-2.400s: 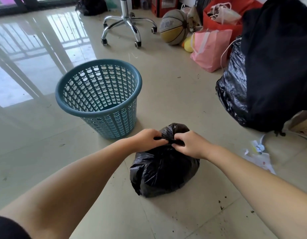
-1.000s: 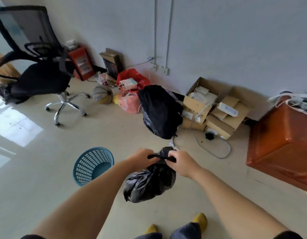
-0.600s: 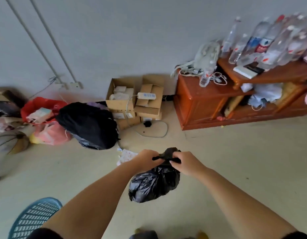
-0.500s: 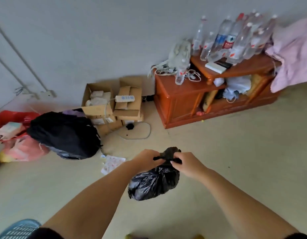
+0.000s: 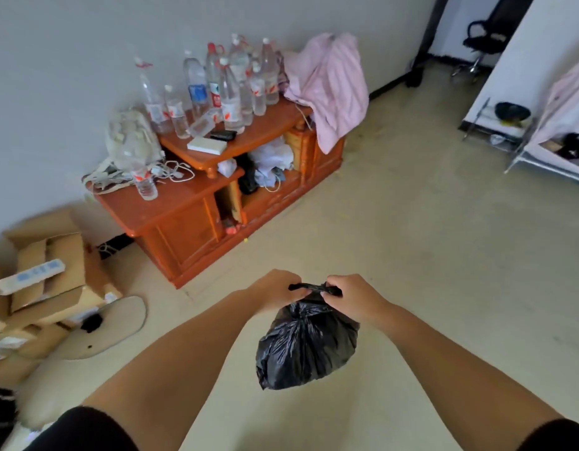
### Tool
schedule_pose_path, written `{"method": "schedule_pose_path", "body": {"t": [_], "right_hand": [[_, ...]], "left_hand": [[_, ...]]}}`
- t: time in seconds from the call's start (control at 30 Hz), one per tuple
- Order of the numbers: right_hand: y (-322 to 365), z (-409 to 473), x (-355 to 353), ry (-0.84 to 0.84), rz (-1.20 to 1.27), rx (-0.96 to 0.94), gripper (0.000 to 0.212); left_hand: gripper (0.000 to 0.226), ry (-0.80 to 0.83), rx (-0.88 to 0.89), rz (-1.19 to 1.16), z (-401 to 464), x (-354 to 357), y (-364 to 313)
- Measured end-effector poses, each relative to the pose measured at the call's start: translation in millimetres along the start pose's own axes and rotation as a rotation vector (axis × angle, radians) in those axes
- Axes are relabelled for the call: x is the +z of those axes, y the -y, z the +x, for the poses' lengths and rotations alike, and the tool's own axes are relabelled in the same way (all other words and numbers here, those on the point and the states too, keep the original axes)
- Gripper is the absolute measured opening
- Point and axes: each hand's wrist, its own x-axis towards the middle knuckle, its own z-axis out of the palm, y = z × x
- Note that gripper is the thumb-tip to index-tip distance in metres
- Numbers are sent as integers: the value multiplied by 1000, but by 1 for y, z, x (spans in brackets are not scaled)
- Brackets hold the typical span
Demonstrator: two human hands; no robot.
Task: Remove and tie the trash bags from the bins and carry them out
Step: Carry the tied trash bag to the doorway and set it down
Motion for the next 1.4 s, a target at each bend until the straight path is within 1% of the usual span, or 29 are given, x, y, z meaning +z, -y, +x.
{"method": "schedule_pose_path", "body": {"t": [0.13, 0.23, 0.47, 0.57, 0.67, 0.77, 0.87, 1.03, 1.2, 1.4], "right_hand": [[-63, 5, -49, -69, 59, 113, 29], [-107, 20, -85, -127, 42, 175, 34], [-189, 103, -175, -245, 39, 304, 37], [-213, 145, -213, -280, 60, 349, 34], [-238, 182, -246, -322, 74, 372, 23], [-265, 218, -276, -331, 95, 383, 23], [-297, 261, -313, -349, 80, 374, 20], [-364, 342, -381, -343, 51, 352, 34], [-437, 434, -460, -271, 3, 281, 27], [-504, 540, -540, -196, -10, 220, 24]], "left_hand": [[35, 75, 120, 38, 82, -5, -49], [33, 124, 211, 54, 148, -12, -79], [37, 169, 357, 101, 312, -63, -124], [39, 180, 422, 135, 374, -94, -138], [39, 188, 481, 145, 433, -120, -149], [42, 191, 516, 186, 490, -143, -160], [42, 172, 537, 195, 554, -167, -171], [40, 169, 497, 191, 670, -203, -196], [41, 111, 424, 143, 784, -243, -217], [43, 103, 362, 194, 914, -293, -230]]}}
